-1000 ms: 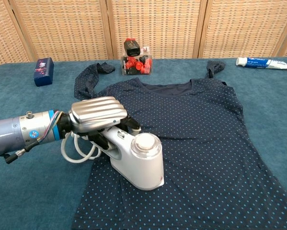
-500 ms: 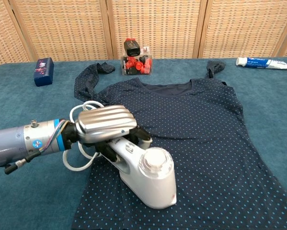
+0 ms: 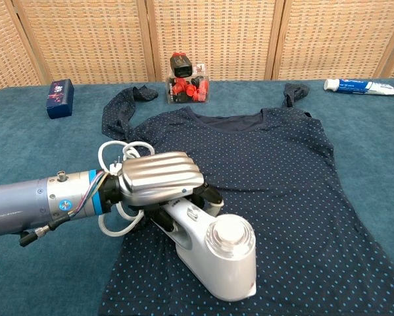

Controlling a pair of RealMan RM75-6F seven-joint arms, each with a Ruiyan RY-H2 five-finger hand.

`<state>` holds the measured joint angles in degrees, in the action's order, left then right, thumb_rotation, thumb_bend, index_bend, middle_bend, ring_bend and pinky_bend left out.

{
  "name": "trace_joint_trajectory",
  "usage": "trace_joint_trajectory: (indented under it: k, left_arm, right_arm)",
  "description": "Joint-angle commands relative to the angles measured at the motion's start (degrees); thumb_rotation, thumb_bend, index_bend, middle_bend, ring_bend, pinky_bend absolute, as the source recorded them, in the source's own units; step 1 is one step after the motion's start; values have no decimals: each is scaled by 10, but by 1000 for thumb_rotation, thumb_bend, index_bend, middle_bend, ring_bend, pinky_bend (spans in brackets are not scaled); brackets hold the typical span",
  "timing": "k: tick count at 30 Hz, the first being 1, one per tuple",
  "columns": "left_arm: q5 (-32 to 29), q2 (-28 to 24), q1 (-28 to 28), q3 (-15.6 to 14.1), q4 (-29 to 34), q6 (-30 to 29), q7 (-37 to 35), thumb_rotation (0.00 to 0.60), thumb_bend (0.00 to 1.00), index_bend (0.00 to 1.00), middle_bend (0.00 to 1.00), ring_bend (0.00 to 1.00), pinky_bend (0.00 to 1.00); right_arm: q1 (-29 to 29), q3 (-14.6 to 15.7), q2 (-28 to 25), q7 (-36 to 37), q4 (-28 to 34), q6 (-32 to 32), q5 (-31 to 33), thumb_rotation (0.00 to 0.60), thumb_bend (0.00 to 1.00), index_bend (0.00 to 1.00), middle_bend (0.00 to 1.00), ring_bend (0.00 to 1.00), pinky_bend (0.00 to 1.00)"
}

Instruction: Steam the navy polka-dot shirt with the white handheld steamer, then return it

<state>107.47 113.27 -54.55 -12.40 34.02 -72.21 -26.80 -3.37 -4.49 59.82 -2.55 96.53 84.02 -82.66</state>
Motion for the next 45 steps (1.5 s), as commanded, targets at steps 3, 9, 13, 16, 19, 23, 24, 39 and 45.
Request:
trace_joint_trajectory:
  k: [3, 9, 13, 16, 19, 23, 24, 39, 45]
  left_arm:
    - [-9, -8, 11, -1, -24, 8, -2, 600, 555, 1000, 923, 849, 1000]
    - [-21, -24, 22, 3, -46, 8, -13, 600, 555, 1000, 923, 849, 1000]
    - [-25, -34, 25, 4, -53, 9, -16, 600, 555, 1000, 923, 849, 1000]
    - [-24, -36, 21, 5, -53, 11, -15, 600, 556, 1000, 923, 849, 1000]
    - [-23, -32, 17, 6, -47, 12, -14, 600, 555, 1000, 923, 849, 1000]
    - [-16, -21, 8, 5, -37, 13, -9, 600, 556, 1000, 923, 849, 1000]
    - [-15, -18, 6, 5, -34, 13, -8, 600, 556, 1000, 923, 849, 1000]
    - [-7, 46, -33, 20, -29, 31, 9, 600, 556, 1000, 923, 849, 1000]
    - [3, 50, -46, 17, -54, 24, 24, 600, 555, 1000, 922, 849, 1000]
  right_arm:
    - [-1, 1, 1, -3, 1, -1, -1, 600, 0, 25, 0, 0, 0]
    - [-1, 1, 2, -6, 2, -1, -1, 600, 0, 25, 0, 0, 0]
    - [-1, 1, 2, -7, 3, -2, -1, 600, 0, 25, 0, 0, 0]
    - [-1, 1, 2, -8, 3, -2, -1, 600, 0, 26, 0, 0, 0]
    - [-2, 1, 2, -7, 3, -2, 0, 600, 0, 25, 0, 0, 0]
    - [-2, 0, 1, -4, 2, -3, 2, 600, 0, 26, 0, 0, 0]
    - [-1, -1, 1, -3, 2, -3, 3, 600, 0, 26, 0, 0, 0]
    - [0, -1, -2, 1, 1, -2, 4, 600, 0, 26, 0, 0, 0]
    - [0, -1, -3, 2, 1, -3, 4, 600, 0, 26, 0, 0, 0]
